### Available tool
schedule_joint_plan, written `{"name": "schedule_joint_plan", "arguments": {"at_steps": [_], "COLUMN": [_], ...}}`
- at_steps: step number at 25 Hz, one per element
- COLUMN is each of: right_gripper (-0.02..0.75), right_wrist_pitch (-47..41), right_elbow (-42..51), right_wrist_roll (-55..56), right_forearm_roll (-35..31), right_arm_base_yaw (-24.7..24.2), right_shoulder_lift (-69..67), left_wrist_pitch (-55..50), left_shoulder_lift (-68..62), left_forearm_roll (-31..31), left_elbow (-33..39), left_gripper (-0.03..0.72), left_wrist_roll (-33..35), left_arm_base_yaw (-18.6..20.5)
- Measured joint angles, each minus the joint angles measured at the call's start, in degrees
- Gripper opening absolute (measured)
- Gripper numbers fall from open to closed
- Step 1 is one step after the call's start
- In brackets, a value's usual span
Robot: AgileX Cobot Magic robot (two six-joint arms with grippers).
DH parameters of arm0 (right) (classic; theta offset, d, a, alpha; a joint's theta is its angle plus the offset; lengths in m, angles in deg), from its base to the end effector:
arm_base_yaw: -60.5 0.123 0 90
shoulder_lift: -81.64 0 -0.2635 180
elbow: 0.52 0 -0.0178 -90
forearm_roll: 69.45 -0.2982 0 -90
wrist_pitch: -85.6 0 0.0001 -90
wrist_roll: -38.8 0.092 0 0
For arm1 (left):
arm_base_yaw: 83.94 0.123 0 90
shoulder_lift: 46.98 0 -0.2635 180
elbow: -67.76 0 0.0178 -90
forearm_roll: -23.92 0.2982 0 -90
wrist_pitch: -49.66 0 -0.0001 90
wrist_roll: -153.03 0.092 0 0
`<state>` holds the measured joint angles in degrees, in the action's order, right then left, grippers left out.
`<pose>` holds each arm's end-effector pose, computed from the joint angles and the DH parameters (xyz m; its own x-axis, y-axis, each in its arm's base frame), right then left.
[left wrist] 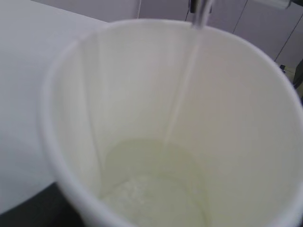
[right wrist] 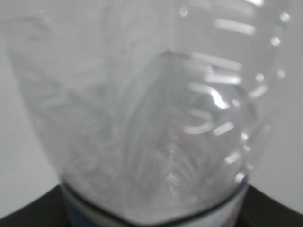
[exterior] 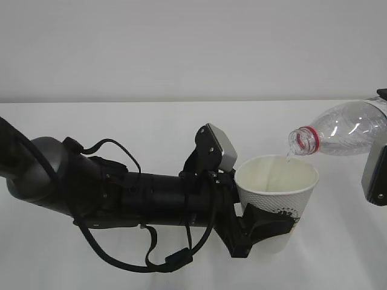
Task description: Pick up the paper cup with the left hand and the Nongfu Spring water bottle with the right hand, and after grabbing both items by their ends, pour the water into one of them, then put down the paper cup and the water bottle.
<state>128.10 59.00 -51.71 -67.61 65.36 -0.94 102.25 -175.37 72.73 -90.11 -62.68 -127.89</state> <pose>0.2528 0.0235 0.1445 0.1114 -0.9934 0.0285 -0.1629 -0.0465 -0.9855 0.2464 -0.3139 0.0536 -0.2595 0.2319 -0.9375 0.9572 0.1907 -0.2178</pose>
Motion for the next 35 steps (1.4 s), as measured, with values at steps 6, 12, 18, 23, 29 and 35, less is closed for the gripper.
{"name": "schedule_joint_plan", "arguments": {"at_steps": [6, 12, 18, 23, 29, 35], "right_gripper": [0.404, 0.404, 0.404, 0.404, 0.404, 0.404], "right_wrist_pitch": [0.00, 0.00, 0.00, 0.00, 0.04, 0.04], "right_elbow": [0.00, 0.00, 0.00, -0.13, -0.15, -0.15], "right_wrist_roll": [-0.21, -0.32, -0.54, -0.54, -0.54, -0.54], "right_forearm_roll": [0.00, -0.04, -0.04, -0.04, -0.26, -0.26], "right_arm_base_yaw": [0.00, 0.00, 0.00, 0.00, 0.00, 0.00], "right_shoulder_lift": [0.00, 0.00, 0.00, 0.00, 0.00, 0.00], "left_wrist_pitch": [0.01, 0.01, 0.01, 0.01, -0.03, -0.03], "left_shoulder_lift": [0.00, 0.00, 0.00, 0.00, 0.00, 0.00], "left_forearm_roll": [0.00, 0.00, 0.00, 0.00, 0.00, -0.04], "left_elbow": [0.00, 0.00, 0.00, 0.00, 0.00, 0.00], "left_gripper": [0.490, 0.490, 0.490, 0.490, 0.489, 0.489], "left_wrist_roll": [0.00, 0.00, 0.00, 0.00, 0.00, 0.00], "left_arm_base_yaw": [0.00, 0.00, 0.00, 0.00, 0.00, 0.00]}}
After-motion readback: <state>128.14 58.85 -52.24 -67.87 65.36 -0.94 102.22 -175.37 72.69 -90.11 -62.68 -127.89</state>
